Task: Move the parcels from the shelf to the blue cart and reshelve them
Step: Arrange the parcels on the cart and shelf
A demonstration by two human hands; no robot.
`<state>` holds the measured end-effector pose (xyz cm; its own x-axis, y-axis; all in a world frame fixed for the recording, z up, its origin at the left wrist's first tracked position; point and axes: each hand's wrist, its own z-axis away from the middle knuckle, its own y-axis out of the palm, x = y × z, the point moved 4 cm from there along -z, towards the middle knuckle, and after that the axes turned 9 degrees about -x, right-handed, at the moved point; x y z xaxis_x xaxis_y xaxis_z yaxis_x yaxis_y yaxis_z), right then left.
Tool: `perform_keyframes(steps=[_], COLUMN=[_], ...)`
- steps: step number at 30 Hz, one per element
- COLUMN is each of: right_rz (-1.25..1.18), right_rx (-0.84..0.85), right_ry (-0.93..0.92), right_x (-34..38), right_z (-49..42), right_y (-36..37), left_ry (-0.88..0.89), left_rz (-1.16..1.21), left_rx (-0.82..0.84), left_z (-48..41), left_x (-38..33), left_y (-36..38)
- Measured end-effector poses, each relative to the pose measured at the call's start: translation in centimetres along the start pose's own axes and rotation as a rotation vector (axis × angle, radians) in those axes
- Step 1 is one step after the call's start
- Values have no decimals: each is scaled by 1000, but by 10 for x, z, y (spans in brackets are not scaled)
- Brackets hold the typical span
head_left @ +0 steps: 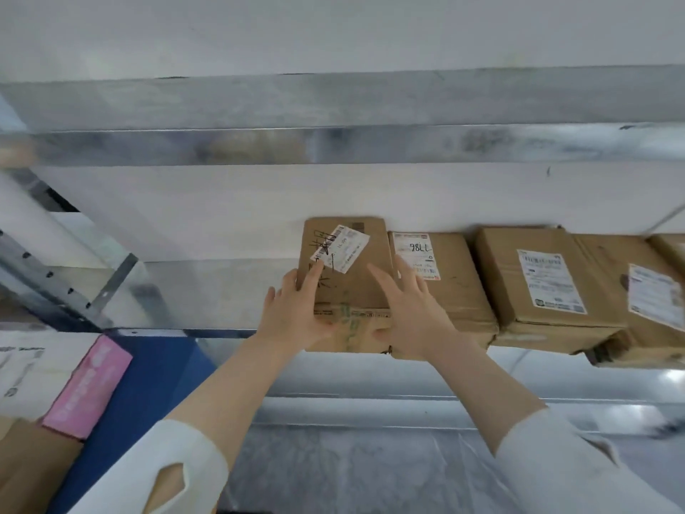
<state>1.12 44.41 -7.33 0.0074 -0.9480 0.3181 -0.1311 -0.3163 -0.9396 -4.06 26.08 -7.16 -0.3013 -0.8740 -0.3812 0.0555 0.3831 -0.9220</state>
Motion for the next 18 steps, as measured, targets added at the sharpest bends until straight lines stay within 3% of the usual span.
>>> perform_keyframes(steps=[4,18], right_rz=[-58,-157], right_rx=[54,0], right_ry=[34,50], right_x=[0,3], right_z=[-7,-14], right_y=[19,21], left_ry=[-82,-62], left_rz=[218,282], left_rx=[3,-54], left_z=[-4,-7], left_x=[9,21], left_y=[14,12])
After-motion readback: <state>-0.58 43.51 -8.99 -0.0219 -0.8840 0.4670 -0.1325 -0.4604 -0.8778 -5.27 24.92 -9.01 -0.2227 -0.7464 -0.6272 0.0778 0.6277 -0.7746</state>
